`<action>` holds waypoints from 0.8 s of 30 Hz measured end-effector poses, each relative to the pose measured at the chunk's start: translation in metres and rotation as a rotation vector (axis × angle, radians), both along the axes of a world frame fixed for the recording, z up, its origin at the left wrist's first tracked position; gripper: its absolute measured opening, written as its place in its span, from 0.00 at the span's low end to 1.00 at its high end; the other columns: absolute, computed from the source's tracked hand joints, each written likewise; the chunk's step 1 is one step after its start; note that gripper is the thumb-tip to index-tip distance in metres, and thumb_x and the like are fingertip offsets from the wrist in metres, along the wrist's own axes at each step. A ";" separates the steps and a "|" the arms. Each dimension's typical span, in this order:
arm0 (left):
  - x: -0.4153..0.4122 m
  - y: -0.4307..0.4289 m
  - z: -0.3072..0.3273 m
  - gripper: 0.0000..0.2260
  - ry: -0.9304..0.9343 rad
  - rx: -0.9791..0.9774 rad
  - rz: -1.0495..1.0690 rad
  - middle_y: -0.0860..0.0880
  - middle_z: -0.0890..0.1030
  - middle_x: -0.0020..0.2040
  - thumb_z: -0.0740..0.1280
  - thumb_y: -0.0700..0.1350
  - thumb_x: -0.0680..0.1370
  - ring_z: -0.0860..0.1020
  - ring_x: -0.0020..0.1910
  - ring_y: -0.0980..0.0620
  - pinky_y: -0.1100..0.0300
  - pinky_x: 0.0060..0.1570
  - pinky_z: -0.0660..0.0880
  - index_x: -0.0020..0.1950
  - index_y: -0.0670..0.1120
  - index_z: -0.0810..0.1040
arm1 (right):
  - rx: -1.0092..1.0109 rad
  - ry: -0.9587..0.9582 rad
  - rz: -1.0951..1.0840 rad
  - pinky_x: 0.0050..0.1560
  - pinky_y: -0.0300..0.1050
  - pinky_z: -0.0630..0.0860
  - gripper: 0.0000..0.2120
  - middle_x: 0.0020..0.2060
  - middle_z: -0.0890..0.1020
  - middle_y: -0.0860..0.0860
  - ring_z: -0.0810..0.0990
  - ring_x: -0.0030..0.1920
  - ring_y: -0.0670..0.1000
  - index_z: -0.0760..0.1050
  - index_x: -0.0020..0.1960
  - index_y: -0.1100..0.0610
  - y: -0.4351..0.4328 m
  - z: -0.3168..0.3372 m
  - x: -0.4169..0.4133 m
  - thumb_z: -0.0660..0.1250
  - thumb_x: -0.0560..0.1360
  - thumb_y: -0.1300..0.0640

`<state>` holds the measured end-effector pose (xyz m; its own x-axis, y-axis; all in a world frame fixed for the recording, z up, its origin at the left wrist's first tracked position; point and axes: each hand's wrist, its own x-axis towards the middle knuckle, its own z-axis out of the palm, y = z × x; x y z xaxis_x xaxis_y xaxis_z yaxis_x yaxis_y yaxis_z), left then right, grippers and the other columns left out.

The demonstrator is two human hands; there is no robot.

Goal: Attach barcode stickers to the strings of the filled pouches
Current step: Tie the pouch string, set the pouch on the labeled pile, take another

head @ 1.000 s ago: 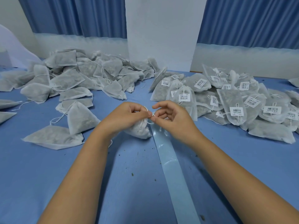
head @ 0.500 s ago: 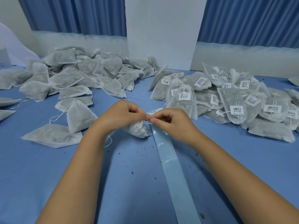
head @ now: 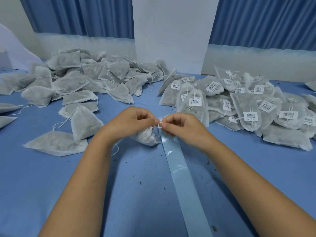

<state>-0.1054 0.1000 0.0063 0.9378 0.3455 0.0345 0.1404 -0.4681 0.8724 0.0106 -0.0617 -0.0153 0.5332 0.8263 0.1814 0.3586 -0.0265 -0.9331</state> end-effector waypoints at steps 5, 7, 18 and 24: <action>0.000 -0.002 0.000 0.10 0.041 -0.031 0.000 0.49 0.77 0.38 0.69 0.49 0.79 0.73 0.37 0.56 0.66 0.37 0.68 0.39 0.52 0.84 | 0.134 -0.136 -0.110 0.45 0.41 0.75 0.14 0.38 0.83 0.47 0.80 0.40 0.48 0.79 0.41 0.52 0.000 -0.001 -0.001 0.67 0.74 0.71; 0.000 -0.003 0.000 0.10 0.032 -0.055 -0.008 0.49 0.77 0.39 0.68 0.49 0.79 0.73 0.38 0.55 0.61 0.42 0.68 0.39 0.52 0.84 | 0.144 -0.196 -0.163 0.46 0.42 0.77 0.16 0.38 0.83 0.45 0.81 0.41 0.51 0.80 0.39 0.49 0.000 -0.002 -0.002 0.67 0.74 0.70; 0.001 -0.007 0.002 0.10 -0.060 -0.126 0.018 0.52 0.81 0.39 0.68 0.46 0.79 0.75 0.39 0.58 0.58 0.48 0.71 0.39 0.52 0.85 | 0.165 -0.256 -0.199 0.41 0.36 0.75 0.12 0.40 0.84 0.47 0.80 0.39 0.45 0.81 0.41 0.48 0.003 -0.003 -0.008 0.69 0.74 0.66; 0.003 -0.009 0.001 0.08 -0.052 -0.125 0.020 0.59 0.79 0.33 0.68 0.46 0.79 0.75 0.34 0.62 0.62 0.46 0.72 0.41 0.50 0.84 | 0.185 -0.231 -0.213 0.39 0.32 0.73 0.04 0.37 0.84 0.43 0.80 0.37 0.42 0.83 0.40 0.49 0.004 -0.005 -0.009 0.76 0.71 0.57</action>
<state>-0.1028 0.0915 0.0077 0.9288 0.3685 0.0384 0.1015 -0.3530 0.9301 0.0012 -0.0578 -0.0198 0.6174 0.6428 0.4535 0.5653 0.0384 -0.8240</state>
